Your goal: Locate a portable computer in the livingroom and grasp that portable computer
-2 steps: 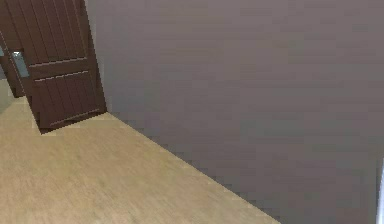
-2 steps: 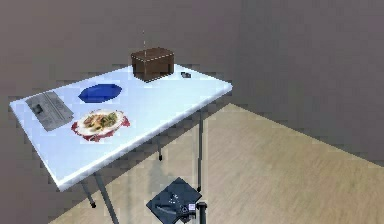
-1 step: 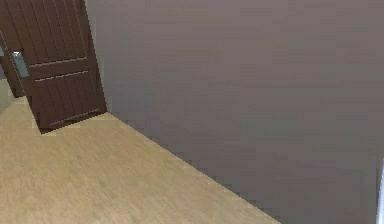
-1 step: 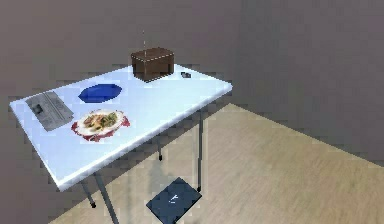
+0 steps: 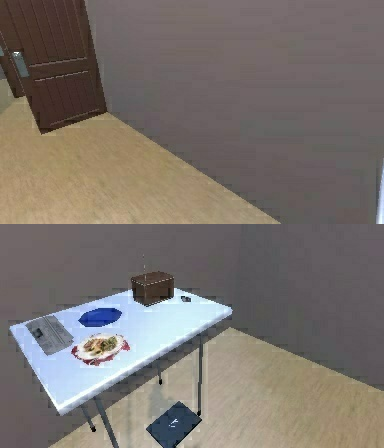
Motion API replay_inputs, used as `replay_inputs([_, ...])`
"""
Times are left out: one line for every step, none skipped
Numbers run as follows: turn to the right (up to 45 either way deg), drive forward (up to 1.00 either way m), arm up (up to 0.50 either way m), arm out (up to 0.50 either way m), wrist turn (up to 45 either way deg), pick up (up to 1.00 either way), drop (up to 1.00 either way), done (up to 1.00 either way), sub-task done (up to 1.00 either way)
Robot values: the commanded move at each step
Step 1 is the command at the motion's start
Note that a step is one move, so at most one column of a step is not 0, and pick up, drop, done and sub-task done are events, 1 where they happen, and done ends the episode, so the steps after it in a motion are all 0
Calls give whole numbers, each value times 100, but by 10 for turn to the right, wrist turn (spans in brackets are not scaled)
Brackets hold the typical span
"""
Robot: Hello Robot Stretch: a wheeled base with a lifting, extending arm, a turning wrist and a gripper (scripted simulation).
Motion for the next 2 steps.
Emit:
replay_inputs([0,0,10,0,0,0,0,0,0])
replay_inputs([0,0,0,0,0,0,0,100,0])
